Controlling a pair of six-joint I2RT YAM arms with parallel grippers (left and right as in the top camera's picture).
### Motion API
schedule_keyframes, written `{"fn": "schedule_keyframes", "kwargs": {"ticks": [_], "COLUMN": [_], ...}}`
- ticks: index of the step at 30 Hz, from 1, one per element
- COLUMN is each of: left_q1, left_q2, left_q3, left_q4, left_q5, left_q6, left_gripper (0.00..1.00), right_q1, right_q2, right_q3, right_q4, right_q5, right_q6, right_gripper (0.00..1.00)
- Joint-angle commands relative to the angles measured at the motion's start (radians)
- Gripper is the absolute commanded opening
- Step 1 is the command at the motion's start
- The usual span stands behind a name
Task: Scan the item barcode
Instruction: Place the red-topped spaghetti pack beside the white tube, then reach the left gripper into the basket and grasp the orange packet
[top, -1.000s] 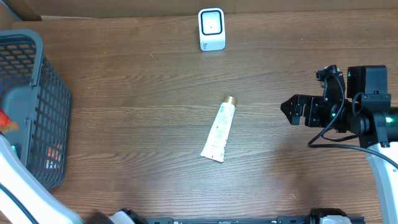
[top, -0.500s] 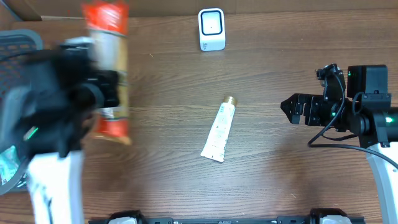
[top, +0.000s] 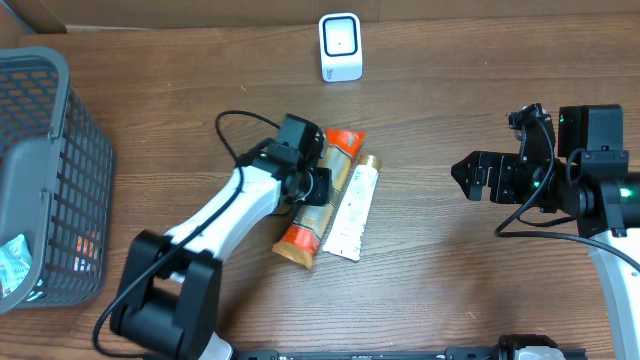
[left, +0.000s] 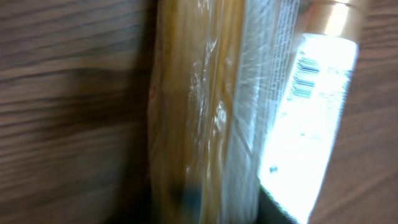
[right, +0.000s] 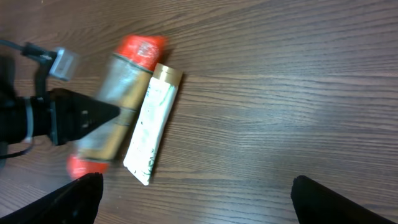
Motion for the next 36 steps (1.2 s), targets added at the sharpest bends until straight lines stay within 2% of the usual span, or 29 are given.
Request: {"fn": "schedule_keyframes", "kwargs": {"ticks": [1, 5, 11, 16, 17, 18, 22, 24, 27, 30, 36], "left_q1": [-0.002, 0.068, 0.280, 0.565, 0.648, 0.793, 1.098, 1.236, 1.373, 1.442, 1.449], "left_q2": [0.025, -0.042, -0.156, -0.200, -0.206, -0.216, -0.224, -0.224, -0.224, -0.224, -0.201], "left_q3": [0.023, 0.195, 0.636, 0.967, 1.014, 1.056, 1.039, 0.963, 0.790, 0.595, 0.314], "left_q4": [0.041, -0.082, -0.409, -0.654, -0.698, -0.747, -0.791, -0.772, -0.691, -0.571, -0.318], "left_q5": [0.019, 0.019, 0.003, -0.086, -0.109, -0.124, -0.118, -0.095, -0.012, 0.021, 0.053], "left_q6": [-0.058, 0.000, 0.171, 0.235, 0.234, 0.224, 0.147, 0.124, 0.118, 0.129, 0.292], "left_gripper": [1.00, 1.00, 1.00, 1.00, 1.00, 1.00, 1.00, 1.00, 1.00, 1.00, 1.00], "right_q1": [-0.002, -0.002, -0.002, -0.002, -0.002, -0.002, -0.002, -0.002, -0.002, -0.002, -0.002], "right_q2": [-0.002, -0.002, -0.002, -0.002, -0.002, -0.002, -0.002, -0.002, -0.002, -0.002, -0.002], "right_q3": [0.018, 0.018, 0.018, 0.018, 0.018, 0.018, 0.018, 0.018, 0.018, 0.018, 0.018], "right_q4": [0.004, 0.004, 0.004, 0.004, 0.004, 0.004, 0.004, 0.004, 0.004, 0.005, 0.005], "right_q5": [0.006, 0.006, 0.007, 0.007, 0.007, 0.007, 0.007, 0.007, 0.007, 0.007, 0.007], "right_q6": [0.004, 0.004, 0.003, 0.003, 0.003, 0.003, 0.004, 0.004, 0.003, 0.003, 0.003], "right_gripper": [1.00, 1.00, 1.00, 1.00, 1.00, 1.00, 1.00, 1.00, 1.00, 1.00, 1.00]}}
